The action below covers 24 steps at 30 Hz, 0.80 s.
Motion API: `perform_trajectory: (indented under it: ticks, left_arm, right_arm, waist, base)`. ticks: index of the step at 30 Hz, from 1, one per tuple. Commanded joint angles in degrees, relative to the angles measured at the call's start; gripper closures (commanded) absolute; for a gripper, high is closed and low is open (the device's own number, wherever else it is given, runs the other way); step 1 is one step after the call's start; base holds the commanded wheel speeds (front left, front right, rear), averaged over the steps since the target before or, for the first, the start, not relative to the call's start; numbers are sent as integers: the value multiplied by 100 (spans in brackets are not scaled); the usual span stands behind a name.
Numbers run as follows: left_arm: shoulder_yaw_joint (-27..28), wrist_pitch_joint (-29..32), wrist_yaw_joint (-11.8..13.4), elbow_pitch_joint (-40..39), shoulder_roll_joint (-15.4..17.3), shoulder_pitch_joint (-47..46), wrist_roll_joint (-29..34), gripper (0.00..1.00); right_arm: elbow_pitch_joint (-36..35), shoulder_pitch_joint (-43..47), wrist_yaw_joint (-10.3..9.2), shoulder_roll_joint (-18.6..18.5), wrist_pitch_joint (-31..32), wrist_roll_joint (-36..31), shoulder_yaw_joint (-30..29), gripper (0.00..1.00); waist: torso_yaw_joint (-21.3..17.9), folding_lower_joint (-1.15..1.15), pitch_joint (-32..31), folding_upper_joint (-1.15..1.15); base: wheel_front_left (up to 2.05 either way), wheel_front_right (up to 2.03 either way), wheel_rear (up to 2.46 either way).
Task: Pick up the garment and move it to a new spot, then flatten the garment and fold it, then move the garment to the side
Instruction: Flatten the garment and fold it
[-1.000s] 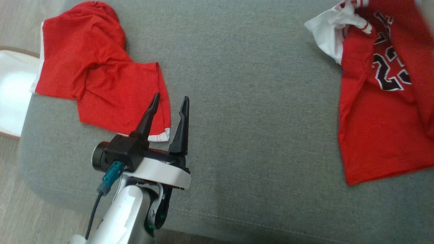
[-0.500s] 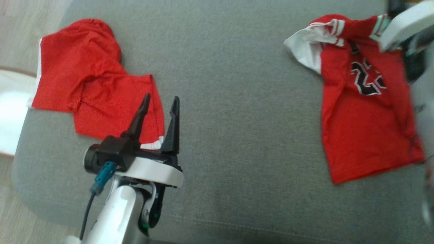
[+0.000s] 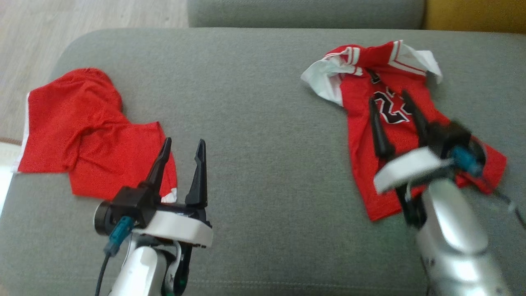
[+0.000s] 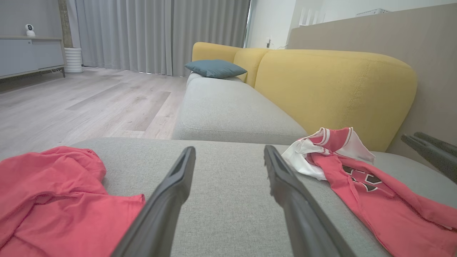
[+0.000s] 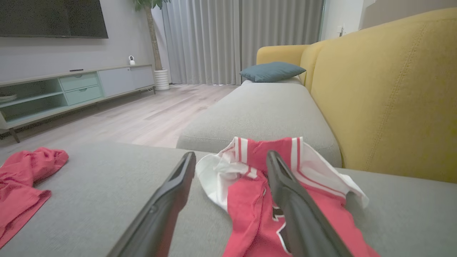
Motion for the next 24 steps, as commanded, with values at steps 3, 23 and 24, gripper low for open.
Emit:
perform_trajectory:
  ticks: [3,23,24]
  left_arm:
    - [285,-28,-5,-242,20,-18,62,0]
    - [247,-28,-76,-284,20,-176,68,0]
    - [237,-28,-76,-275,20,-180,65,0]
  right_arm:
    - [-690,489,37,143,-70,-70,52,0]
    - [-1978,1230,37,158,302,-91,91,0]
    - [-1973,1213,37,158,311,-113,129,0]
  waist:
    - [-182,0,-105,0]
    - [-183,0,230,0]
    - [-131,0,257,0]
  base:
    - [0,0,0]
    - [0,0,0]
    - [0,0,0]
